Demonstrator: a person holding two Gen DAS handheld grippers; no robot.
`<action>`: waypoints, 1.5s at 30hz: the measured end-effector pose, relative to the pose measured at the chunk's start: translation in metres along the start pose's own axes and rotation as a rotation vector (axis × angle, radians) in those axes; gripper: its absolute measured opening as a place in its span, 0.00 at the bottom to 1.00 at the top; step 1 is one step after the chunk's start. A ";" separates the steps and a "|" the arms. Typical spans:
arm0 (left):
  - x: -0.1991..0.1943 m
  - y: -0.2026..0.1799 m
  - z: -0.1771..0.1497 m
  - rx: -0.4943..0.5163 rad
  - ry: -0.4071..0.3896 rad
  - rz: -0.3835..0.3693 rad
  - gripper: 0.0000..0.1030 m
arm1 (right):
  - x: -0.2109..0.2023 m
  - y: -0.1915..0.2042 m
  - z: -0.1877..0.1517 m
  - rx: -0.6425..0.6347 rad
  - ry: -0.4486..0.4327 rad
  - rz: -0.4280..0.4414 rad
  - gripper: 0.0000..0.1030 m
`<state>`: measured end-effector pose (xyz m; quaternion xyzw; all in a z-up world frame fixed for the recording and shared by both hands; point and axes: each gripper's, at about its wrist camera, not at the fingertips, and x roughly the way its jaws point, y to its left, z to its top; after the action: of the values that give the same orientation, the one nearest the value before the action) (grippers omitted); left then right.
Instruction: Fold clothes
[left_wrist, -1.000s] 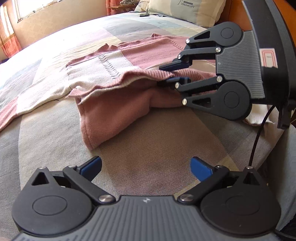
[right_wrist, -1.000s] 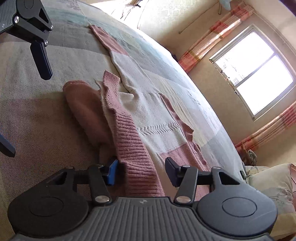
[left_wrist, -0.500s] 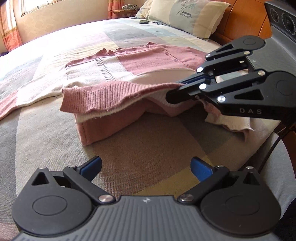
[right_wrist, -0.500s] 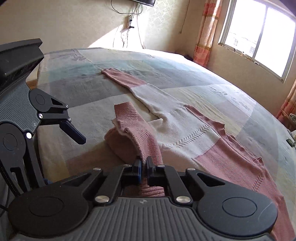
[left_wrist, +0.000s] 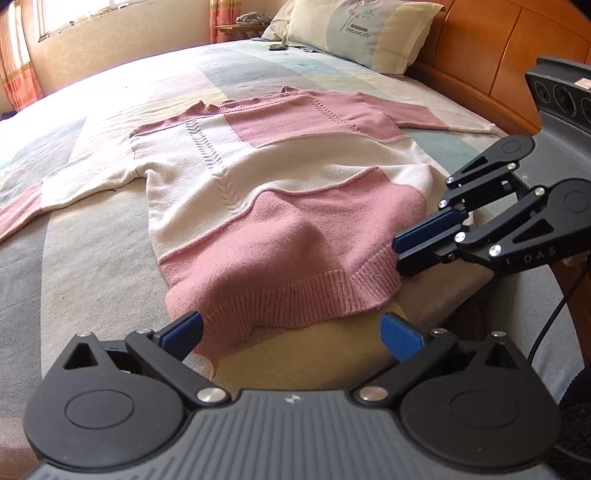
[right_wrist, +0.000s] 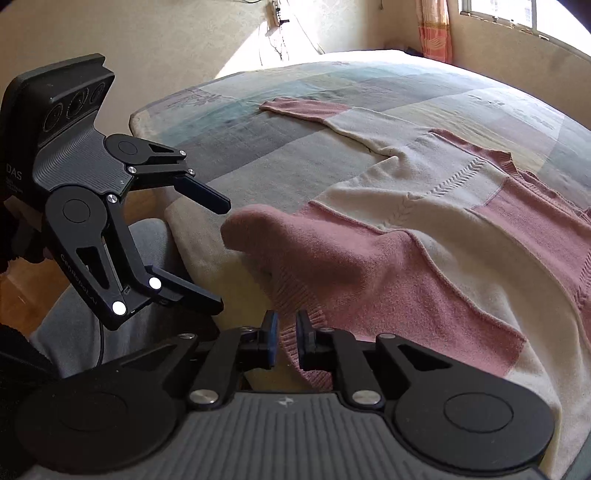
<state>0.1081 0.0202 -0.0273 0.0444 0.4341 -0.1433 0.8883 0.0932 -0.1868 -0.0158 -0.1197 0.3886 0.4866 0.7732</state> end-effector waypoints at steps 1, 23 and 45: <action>0.001 -0.002 0.000 0.001 -0.001 -0.001 0.98 | -0.008 -0.006 -0.006 0.047 -0.019 -0.010 0.19; 0.032 -0.044 0.010 -0.019 0.029 -0.072 0.98 | -0.058 -0.156 -0.162 1.061 -0.371 -0.030 0.53; 0.035 -0.035 0.010 -0.074 0.024 -0.058 0.98 | -0.046 -0.141 -0.160 1.069 -0.373 -0.083 0.11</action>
<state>0.1255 -0.0228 -0.0467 0.0007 0.4510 -0.1524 0.8794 0.1241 -0.3773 -0.1175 0.3613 0.4328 0.2044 0.8002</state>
